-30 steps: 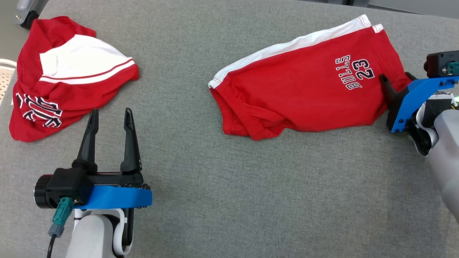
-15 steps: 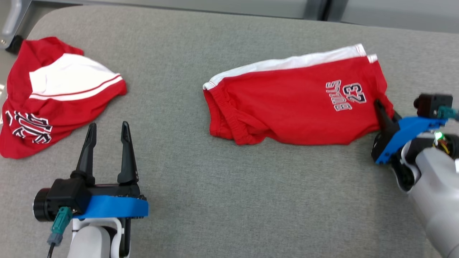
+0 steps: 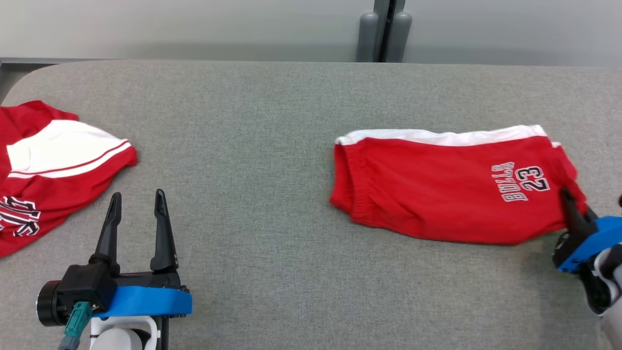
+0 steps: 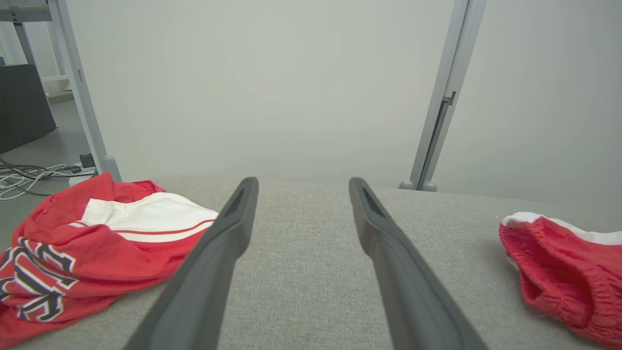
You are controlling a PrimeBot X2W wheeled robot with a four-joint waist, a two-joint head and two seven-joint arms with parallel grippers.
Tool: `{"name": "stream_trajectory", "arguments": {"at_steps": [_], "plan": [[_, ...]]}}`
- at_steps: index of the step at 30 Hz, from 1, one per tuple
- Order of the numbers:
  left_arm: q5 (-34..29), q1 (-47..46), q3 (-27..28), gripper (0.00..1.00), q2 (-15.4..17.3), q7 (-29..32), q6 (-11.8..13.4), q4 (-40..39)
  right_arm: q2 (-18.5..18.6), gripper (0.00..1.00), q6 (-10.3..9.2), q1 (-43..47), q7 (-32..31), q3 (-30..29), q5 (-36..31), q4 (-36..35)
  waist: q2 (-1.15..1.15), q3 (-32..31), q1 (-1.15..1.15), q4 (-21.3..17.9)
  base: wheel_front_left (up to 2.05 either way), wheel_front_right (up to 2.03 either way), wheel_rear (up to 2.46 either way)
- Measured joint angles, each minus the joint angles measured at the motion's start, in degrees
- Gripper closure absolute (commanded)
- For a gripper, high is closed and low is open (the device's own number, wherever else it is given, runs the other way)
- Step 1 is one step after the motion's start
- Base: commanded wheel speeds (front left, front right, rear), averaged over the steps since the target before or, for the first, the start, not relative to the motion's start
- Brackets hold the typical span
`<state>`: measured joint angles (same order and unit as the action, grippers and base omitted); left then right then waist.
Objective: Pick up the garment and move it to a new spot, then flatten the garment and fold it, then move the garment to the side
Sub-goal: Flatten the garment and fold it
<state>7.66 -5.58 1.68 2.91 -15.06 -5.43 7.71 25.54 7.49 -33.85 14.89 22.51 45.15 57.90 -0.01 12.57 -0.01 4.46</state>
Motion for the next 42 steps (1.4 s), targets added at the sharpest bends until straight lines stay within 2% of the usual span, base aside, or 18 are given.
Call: {"name": "stream_trajectory", "arguments": {"at_steps": [5,16,29,42], "plan": [[-0.1,0.2,-0.1,0.00,0.0,0.0,-0.2,0.0,1.7,1.00,0.00,0.5,0.1,-1.8,0.1,0.3,0.00,-0.3,0.01,-0.3,0.00,0.00,0.00],[0.0,1.1,0.1,0.00,0.0,0.0,-0.2,0.2,-0.8,1.00,-0.01,-0.2,0.1,-2.6,-2.8,-5.4,0.00,-1.8,0.00,-0.7,0.00,0.00,0.00],[1.1,1.8,-0.7,0.00,0.0,0.0,-0.2,0.2,-7.9,1.00,-0.01,-4.2,-2.4,1.3,-8.5,-16.1,0.01,-3.1,0.00,1.6,0.00,0.00,0.00],[2.2,2.0,-1.9,0.00,0.0,0.0,0.3,0.3,-14.2,1.00,0.00,-0.7,-6.4,6.1,-10.8,-16.9,0.01,-2.2,0.01,5.5,0.00,0.00,0.00]]}}
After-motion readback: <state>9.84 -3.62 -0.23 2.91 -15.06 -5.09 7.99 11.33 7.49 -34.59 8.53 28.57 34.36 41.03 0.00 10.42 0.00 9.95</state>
